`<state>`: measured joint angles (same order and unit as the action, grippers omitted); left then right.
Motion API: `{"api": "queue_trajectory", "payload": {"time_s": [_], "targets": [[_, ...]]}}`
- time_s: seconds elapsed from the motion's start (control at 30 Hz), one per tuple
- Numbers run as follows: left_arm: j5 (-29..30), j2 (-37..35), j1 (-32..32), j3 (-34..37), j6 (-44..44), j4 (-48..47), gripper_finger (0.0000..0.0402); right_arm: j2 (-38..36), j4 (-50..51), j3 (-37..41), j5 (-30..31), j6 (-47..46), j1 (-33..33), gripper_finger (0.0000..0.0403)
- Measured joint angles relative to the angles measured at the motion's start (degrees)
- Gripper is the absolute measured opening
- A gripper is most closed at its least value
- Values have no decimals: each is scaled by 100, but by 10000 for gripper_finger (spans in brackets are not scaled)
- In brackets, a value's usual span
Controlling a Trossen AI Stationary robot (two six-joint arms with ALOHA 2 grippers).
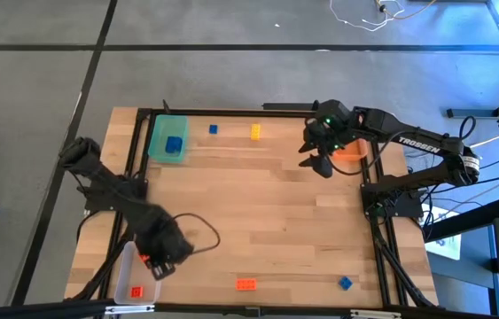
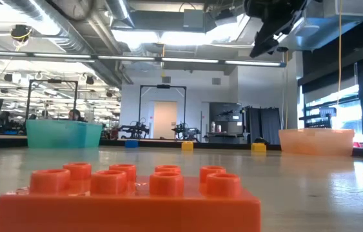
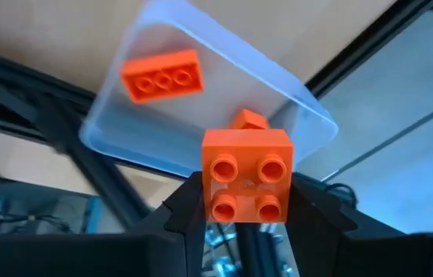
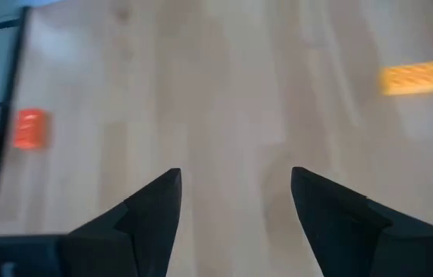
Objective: Sort & place blocks by color
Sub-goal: Put the orange game piece into the transparent bin
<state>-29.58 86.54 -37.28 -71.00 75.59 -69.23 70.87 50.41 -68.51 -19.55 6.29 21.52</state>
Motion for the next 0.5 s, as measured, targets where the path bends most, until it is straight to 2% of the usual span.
{"api": "queue_trajectory", "payload": {"time_s": [0.1,0.23,0.5], "targets": [[84,49,-396,0,791,423,128,0,2,0,-340,28,-2,245],[412,272,-861,0,1533,765,128,0,3,0,-416,30,-2,245],[483,734,-1359,204,1994,961,128,0,3,0,-414,19,0,245]]}}
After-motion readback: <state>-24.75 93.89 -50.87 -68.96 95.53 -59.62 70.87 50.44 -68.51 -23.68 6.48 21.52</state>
